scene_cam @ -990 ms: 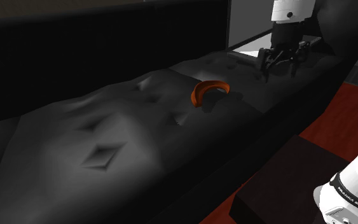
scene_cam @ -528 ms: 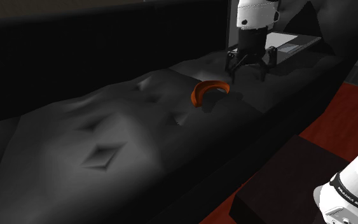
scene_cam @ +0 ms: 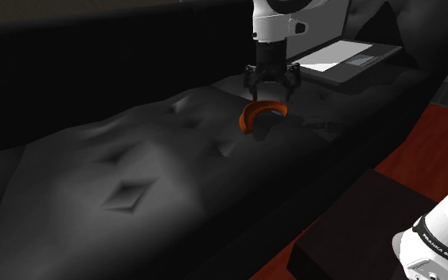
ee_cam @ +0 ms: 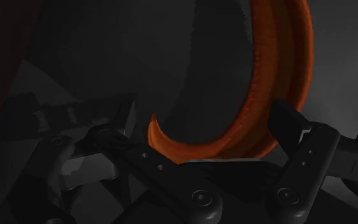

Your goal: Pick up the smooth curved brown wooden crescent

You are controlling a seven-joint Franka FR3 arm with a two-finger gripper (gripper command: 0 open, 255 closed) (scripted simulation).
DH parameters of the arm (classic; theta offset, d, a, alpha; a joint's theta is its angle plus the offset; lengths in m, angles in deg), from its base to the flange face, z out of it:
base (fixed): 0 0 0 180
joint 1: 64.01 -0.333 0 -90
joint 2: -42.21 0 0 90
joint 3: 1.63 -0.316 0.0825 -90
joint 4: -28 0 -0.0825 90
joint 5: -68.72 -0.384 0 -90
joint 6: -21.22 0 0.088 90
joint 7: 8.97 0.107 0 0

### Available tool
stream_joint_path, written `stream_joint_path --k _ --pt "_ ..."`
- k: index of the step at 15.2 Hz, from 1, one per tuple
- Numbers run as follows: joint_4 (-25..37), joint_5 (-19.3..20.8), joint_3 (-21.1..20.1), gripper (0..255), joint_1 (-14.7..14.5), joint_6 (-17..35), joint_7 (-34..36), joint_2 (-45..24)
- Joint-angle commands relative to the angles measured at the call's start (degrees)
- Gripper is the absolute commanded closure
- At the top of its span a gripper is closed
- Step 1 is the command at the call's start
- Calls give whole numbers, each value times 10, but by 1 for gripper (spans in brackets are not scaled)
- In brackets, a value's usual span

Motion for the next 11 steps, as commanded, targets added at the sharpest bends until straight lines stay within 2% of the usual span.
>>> stream_joint_path --k 1,3,4,11 --pt "47 18 -12 0 0 4 67 -52" --pt "97 40 -16 0 -4 1 126 -103" --pt "105 43 -15 0 -6 0 135 -110" --pt "52 44 -14 0 -7 58 134 -115"
